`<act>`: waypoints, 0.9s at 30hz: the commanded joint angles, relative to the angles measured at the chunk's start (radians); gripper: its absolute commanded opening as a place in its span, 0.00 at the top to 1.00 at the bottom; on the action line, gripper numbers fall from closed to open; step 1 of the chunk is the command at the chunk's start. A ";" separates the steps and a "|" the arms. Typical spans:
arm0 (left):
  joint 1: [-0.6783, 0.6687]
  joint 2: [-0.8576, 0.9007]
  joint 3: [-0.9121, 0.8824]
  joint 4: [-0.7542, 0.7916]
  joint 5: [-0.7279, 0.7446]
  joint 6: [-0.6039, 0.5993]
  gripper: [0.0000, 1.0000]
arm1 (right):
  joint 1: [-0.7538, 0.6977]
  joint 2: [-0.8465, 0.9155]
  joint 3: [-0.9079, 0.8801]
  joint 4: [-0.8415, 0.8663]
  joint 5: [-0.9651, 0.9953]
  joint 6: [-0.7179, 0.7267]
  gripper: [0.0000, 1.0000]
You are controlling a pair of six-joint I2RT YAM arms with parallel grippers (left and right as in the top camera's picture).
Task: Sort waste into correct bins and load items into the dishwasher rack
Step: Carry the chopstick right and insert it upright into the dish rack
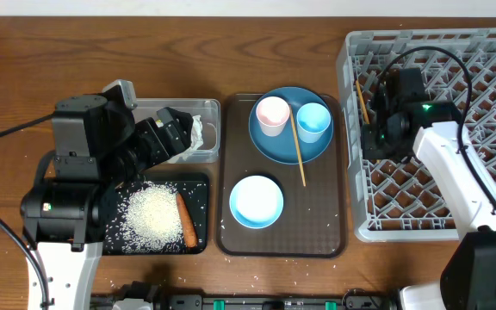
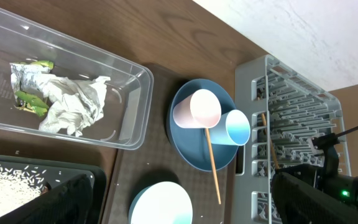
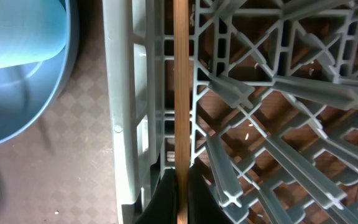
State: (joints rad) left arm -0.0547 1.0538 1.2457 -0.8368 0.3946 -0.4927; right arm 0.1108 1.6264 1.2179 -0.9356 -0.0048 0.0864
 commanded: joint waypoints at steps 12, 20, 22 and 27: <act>0.004 -0.003 0.019 0.001 0.013 0.013 0.06 | -0.005 0.008 -0.012 0.017 -0.034 0.010 0.95; 0.004 -0.003 0.019 0.001 0.013 0.014 0.06 | -0.005 0.008 -0.012 0.016 -0.034 0.010 0.73; 0.004 -0.003 0.019 0.001 0.013 0.013 0.06 | -0.005 0.008 -0.012 0.016 -0.034 0.010 0.73; 0.004 -0.003 0.019 0.001 0.013 0.013 0.06 | -0.005 0.008 -0.012 0.015 -0.035 0.026 0.73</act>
State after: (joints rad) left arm -0.0547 1.0538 1.2457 -0.8368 0.3946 -0.4927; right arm 0.1108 1.6264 1.2087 -0.9215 -0.0315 0.0963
